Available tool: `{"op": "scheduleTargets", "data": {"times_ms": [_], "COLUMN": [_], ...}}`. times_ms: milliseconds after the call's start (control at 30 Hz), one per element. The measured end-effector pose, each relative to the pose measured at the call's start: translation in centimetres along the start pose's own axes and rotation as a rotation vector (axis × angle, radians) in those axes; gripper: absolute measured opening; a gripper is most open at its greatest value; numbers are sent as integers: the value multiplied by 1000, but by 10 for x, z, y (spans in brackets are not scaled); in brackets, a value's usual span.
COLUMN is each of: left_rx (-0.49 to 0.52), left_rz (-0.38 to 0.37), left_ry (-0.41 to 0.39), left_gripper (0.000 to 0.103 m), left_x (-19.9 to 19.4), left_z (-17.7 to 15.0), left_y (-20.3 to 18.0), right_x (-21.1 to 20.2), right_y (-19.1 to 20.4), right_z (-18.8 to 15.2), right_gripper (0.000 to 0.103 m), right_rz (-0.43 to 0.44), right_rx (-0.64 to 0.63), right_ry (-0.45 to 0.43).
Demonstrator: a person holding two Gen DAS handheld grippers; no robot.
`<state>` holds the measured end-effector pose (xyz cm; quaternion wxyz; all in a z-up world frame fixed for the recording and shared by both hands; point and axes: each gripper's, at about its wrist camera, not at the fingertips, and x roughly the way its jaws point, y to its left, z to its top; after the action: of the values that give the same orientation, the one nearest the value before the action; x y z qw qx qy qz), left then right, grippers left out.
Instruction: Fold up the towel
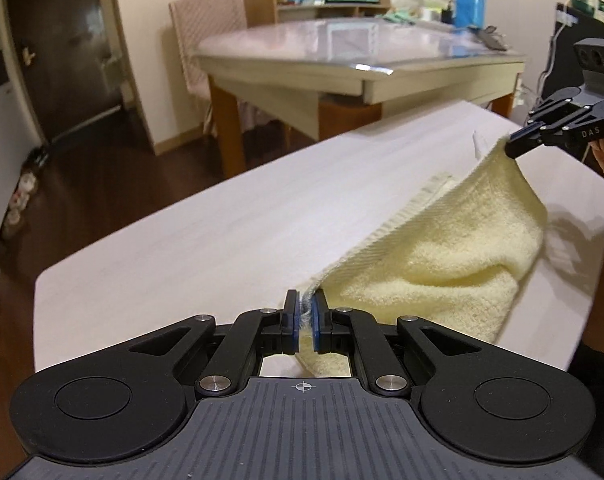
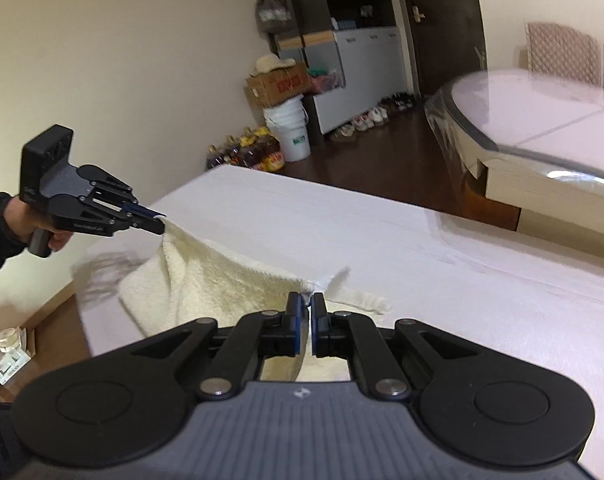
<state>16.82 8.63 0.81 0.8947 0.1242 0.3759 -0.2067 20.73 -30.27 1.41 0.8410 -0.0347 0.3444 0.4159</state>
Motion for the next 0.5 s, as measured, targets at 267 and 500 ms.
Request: {"op": "scheduleTargets", "data": {"times_ms": [267,500], "left_rx": [-5,-1], "left_rz": [20,41], "left_ry": [51,73], "left_gripper": [6,7], "left_x": [24,29], "left_z": [1,-3], "left_y": [11,13], "right_x": [35,61], "right_y": [-25,-33], "right_z": [3,-2], "right_gripper": [5,5], "right_rz": [-26,-46], "right_rx": [25,14], "right_ry": [41,99]}}
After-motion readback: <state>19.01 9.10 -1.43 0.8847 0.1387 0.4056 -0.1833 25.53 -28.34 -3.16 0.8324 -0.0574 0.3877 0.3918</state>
